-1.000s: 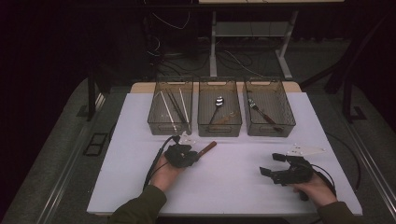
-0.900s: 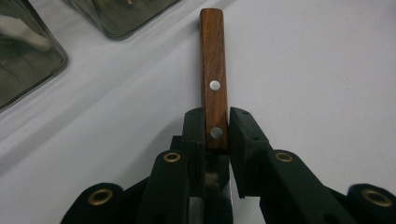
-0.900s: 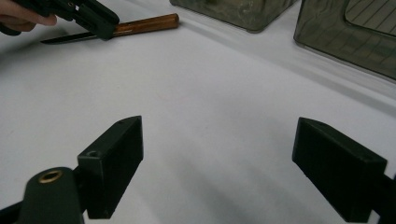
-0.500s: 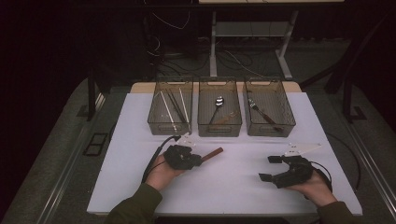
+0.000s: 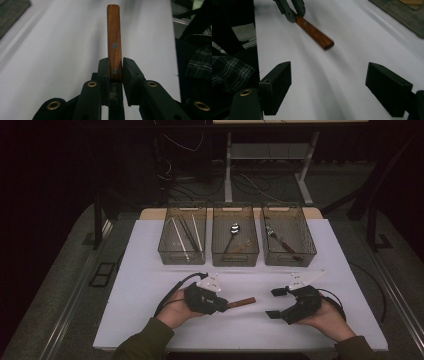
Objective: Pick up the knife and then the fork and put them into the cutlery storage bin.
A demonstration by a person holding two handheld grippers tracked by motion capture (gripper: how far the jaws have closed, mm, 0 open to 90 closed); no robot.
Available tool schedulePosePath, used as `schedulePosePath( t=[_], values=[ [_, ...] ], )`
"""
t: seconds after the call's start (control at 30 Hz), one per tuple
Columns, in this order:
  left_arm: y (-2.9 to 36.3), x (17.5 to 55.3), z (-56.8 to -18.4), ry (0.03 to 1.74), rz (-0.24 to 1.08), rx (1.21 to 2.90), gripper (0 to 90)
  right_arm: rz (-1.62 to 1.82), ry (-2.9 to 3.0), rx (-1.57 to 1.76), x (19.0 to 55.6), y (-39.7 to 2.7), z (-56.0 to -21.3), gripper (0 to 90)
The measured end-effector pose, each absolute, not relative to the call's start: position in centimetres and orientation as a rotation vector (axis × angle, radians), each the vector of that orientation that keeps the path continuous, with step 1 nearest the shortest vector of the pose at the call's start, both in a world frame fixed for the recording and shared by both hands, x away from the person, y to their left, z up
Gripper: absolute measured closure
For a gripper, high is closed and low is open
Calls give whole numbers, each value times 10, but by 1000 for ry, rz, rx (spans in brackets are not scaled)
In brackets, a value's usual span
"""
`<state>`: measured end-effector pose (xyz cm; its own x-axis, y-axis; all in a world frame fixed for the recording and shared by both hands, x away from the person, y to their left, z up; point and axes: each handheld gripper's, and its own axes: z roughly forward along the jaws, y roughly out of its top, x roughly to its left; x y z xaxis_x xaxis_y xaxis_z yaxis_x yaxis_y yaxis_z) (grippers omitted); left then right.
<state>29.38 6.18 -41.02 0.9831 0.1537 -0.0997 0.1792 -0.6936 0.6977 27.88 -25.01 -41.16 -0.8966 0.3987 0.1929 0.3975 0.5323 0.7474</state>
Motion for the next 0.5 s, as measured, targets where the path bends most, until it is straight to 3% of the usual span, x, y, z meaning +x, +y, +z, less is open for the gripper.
schedulePosePath(
  t=[0.5],
  values=[
    [43, 280, -403, 74, -73, 2395, 767, 1245, 2916, 351, 286, -200, -406, 344]
  ],
)
